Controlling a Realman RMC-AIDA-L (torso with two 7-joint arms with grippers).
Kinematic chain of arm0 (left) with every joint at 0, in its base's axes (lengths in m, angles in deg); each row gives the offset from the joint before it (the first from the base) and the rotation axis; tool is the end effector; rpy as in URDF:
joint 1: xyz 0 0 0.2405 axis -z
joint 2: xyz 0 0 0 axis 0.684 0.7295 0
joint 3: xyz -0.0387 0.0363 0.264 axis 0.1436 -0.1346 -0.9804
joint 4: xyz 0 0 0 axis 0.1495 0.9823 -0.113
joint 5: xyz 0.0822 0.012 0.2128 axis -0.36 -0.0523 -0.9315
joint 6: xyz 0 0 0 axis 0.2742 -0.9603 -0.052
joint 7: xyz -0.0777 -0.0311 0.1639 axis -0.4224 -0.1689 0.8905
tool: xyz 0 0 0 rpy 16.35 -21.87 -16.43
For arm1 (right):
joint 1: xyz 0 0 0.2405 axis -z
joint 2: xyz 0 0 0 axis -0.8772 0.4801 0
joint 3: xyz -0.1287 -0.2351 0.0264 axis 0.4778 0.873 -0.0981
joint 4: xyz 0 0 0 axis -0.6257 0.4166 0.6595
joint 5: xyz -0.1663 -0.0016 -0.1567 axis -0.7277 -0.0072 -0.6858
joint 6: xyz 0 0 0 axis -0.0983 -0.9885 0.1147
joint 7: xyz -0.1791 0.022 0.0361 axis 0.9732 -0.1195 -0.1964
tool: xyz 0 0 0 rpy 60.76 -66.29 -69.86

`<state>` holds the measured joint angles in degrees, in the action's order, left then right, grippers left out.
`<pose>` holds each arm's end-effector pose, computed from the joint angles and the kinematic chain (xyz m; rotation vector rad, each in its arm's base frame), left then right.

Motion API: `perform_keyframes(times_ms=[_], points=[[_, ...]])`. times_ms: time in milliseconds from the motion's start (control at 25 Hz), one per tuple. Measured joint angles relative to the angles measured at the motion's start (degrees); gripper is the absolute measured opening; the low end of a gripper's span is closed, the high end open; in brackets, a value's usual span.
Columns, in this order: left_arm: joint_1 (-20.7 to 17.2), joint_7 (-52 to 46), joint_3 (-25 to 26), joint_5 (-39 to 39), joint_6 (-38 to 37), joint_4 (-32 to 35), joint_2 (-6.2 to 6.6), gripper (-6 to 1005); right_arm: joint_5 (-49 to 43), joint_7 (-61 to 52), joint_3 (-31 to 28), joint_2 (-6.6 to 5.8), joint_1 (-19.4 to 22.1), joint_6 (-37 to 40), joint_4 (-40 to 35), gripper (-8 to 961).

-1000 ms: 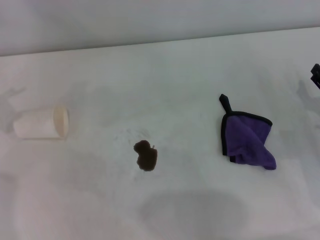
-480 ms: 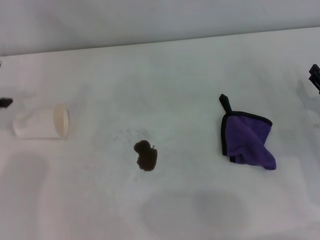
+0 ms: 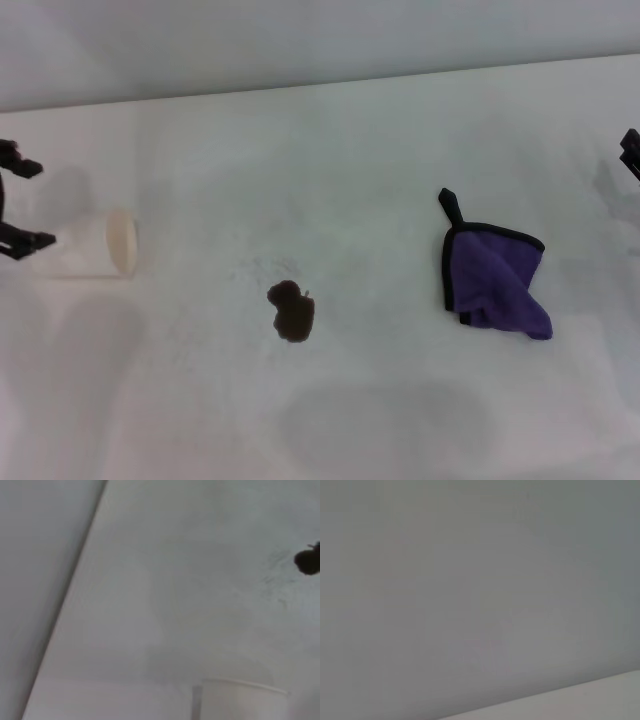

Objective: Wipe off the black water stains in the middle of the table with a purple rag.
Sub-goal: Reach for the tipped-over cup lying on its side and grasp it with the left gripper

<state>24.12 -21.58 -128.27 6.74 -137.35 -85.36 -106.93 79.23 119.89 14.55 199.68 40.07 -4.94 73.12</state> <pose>-0.2765 0.4386 0.0459 -2.7852 0.0308 0.4686 0.4472 0.3446 0.0073 -1.4424 0.9468 0.6399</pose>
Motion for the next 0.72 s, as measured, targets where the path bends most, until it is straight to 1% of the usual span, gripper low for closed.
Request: perform_keyframes(times_ms=[40, 80, 200, 400, 720], points=[[0.0, 0.0, 0.0, 0.0, 0.0, 0.0, 0.00, 884, 0.0, 0.0, 0.0, 0.00, 0.0, 0.1, 0.0, 811], [0.3, -0.4, 0.0, -1.2, 1.6, 2.4, -0.03, 884, 0.0, 0.0, -0.1, 0.00, 0.1, 0.1, 0.0, 811], [0.3, -0.8, 0.0, -2.0, 2.9, 4.7, -0.10, 884, 0.0, -0.1, -0.2, 0.00, 0.2, 0.6, -0.2, 811], [0.3, -2.1, 0.0, -4.5, 7.0, 7.5, -0.27, 883, 0.0, -0.1, -0.2, 0.00, 0.2, 0.7, -0.4, 811], [-0.2, -2.7, 0.0, -5.5, 13.2, 13.6, -0.28, 868, 0.0, -0.1, -0.2, 0.00, 0.0, 0.7, -0.5, 811]])
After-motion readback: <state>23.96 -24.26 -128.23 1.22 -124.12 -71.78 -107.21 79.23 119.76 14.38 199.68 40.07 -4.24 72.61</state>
